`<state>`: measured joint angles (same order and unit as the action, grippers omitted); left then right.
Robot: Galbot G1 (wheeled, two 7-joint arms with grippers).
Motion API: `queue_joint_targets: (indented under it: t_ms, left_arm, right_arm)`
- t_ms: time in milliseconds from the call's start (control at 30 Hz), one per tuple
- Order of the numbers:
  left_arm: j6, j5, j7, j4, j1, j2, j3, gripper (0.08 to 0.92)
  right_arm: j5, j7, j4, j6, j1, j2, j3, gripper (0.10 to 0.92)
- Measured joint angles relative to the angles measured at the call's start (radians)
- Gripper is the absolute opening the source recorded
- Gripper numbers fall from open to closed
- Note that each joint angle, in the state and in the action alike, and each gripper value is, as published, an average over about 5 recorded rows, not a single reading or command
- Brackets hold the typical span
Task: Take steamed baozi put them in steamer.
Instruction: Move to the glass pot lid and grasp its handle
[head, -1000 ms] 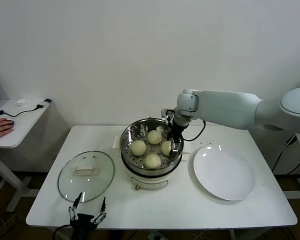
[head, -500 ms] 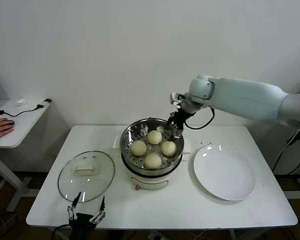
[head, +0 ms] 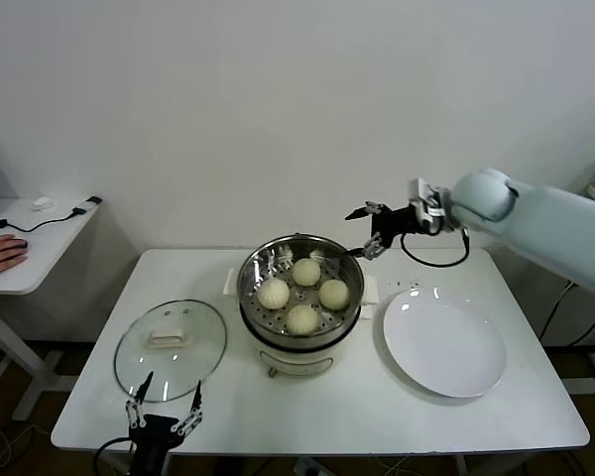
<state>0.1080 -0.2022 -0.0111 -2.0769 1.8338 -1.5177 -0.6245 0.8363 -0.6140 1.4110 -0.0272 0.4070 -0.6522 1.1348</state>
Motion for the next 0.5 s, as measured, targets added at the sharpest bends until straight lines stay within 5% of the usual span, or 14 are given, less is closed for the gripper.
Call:
queue_joint_targets:
  t_ms: [500]
  left_arm:
    - [-0.016,-0.04,-0.024,-0.059,0.001,-0.013,-0.038,0.823]
  right_arm:
    - [-0.082,0.287,0.228,0.103,-0.873,0.062,-0.874,0.823]
